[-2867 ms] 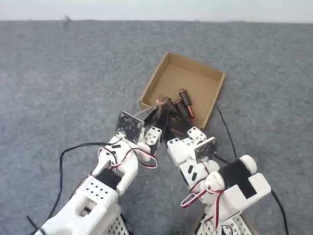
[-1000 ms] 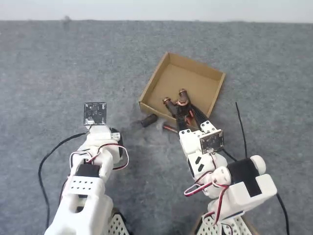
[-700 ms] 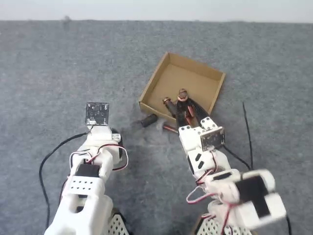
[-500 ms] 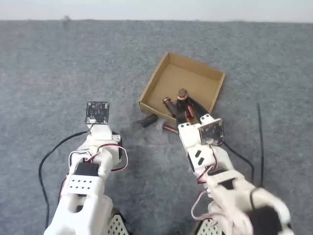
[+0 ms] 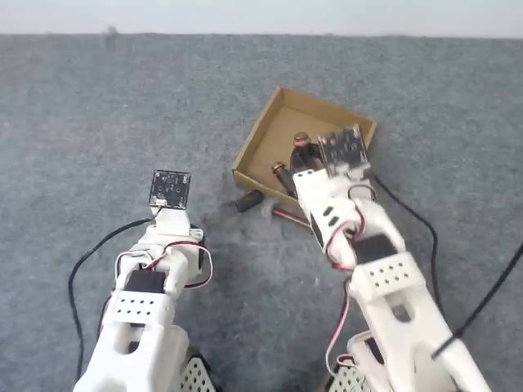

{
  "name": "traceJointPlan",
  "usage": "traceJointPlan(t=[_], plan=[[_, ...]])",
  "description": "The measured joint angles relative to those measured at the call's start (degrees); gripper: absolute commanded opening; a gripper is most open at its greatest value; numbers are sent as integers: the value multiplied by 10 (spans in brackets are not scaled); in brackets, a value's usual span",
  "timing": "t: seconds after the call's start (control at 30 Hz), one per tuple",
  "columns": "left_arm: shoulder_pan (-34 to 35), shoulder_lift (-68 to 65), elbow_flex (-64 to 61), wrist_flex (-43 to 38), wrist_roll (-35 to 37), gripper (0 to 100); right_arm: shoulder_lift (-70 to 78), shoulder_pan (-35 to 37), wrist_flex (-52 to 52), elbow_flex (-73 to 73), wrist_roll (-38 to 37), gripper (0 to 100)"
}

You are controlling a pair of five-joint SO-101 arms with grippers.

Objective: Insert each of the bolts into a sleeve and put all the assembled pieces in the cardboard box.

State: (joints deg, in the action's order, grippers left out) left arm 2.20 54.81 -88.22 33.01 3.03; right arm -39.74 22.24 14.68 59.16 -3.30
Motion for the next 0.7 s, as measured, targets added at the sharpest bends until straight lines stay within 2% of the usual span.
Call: traceJointPlan(t=[0.2,0.53,0.6,0.7], plan=[[0,0,0,-1,-4,11,140,-9,72,-114,0,6],[0,0,0,-6,-4,12,386,-84,178,-305,0,7],[0,0,0,-15,-4,12,422,-84,192,-331,0,36],[0,0,0,-18,-4,12,456,-82,209,-363,-1,132]])
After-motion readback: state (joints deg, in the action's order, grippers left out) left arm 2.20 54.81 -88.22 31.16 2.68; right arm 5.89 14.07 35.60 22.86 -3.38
